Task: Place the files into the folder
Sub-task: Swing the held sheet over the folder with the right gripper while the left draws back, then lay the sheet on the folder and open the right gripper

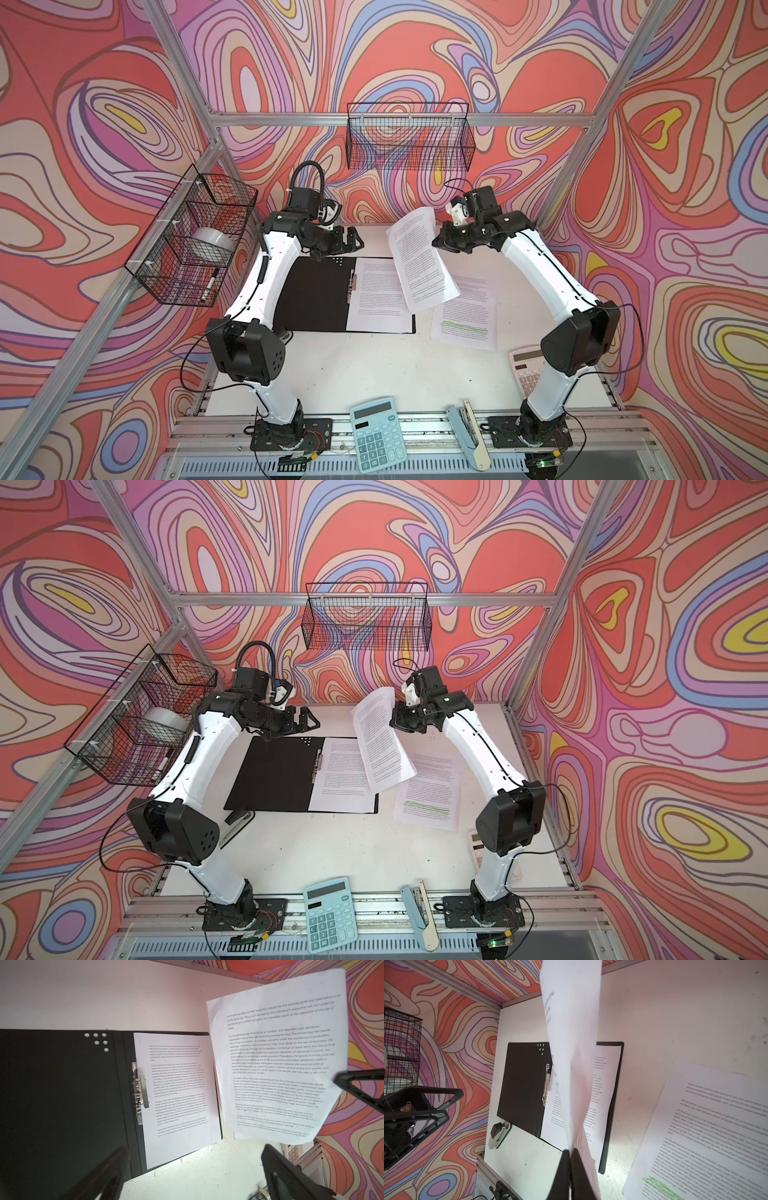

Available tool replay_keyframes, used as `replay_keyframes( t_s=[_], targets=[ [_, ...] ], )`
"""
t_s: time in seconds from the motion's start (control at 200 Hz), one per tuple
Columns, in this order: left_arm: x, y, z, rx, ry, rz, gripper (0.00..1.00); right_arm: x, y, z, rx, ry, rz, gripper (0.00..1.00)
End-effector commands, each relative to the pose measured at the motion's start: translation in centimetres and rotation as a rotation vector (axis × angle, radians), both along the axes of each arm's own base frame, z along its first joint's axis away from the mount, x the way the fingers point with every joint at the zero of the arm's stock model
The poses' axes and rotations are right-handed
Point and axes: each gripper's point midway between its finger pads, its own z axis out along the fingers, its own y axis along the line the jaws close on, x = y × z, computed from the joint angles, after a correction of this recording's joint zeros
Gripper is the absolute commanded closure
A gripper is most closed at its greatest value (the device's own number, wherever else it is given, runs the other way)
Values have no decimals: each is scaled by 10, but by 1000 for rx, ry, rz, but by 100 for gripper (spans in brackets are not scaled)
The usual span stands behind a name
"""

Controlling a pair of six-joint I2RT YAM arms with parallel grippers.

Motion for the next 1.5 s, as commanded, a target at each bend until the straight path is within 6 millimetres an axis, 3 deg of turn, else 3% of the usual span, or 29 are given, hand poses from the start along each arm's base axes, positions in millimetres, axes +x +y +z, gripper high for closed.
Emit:
replay_keyframes(
  t_s=[0.0,0.19,0.321,0.501,0.997,1.267,1.492],
  targets=[
    [4,18,13,-30,-46,38,0,13,19,0,66,-2,-4,100],
    [1,17,11,-67,-10,31,0,28,37,-22,171,46,-42,100],
    [-1,12,6,-96,20,17,0,35,46,-50,207,113,-73,100],
    [-4,8,-2,-119,62,3,0,39,48,-72,241,146,-130,100],
    [-4,3,-13,-161,103,10,0,22,51,-156,214,298,-232,100],
    [-7,1,-19,-173,125,6,0,18,58,-186,170,340,-226,100],
    [-7,1,-22,-177,135,3,0,16,61,-199,130,362,-202,100]
  ],
)
